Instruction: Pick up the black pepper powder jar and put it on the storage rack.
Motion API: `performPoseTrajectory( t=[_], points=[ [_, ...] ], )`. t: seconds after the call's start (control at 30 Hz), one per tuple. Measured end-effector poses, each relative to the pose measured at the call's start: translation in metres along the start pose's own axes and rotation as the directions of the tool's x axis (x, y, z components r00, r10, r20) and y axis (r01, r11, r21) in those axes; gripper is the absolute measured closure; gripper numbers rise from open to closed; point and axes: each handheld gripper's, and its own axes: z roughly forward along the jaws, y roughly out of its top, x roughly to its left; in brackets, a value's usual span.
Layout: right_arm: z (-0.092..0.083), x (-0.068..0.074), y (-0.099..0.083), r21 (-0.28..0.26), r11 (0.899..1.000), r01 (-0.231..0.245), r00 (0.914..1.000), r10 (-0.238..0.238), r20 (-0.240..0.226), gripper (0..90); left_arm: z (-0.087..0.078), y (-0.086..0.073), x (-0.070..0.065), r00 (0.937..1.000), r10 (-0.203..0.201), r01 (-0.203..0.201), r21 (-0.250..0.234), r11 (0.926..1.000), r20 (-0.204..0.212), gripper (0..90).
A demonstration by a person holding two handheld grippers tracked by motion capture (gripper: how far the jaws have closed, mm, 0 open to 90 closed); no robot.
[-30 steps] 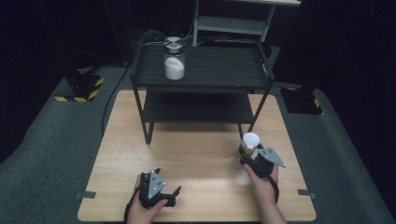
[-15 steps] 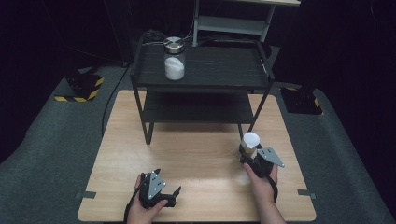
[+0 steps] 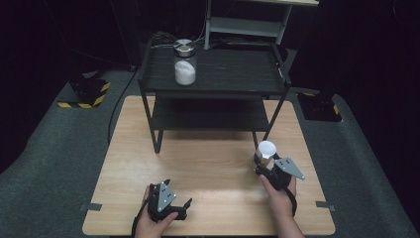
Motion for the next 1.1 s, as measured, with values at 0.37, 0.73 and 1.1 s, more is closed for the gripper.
performPoseTrajectory(
  t=[0.37, 0.73, 1.1],
  points=[
    [-0.013, 0.002, 0.0, -0.026, 1.0, 0.0, 0.9995, -0.001, -0.03, 30.8, 0.001, 0.003, -0.001, 1.0, 0.005, -0.005, 0.015, 0.9999, -0.003, 0.6],
    [-0.036, 0.008, 0.009, -0.074, 0.997, 0.003, 0.998, -0.008, -0.063, 30.8, 0.001, 0.003, 0.0, 1.0, 0.009, -0.009, 0.019, 0.9998, 0.004, 0.6],
    [-0.056, 0.02, 0.029, -0.133, 0.991, 0.02, 0.9948, -0.033, -0.096, 30.7, 0.001, 0.003, -0.001, 0.9999, 0.012, -0.012, 0.019, 0.9998, 0.002, 0.6]
  ],
)
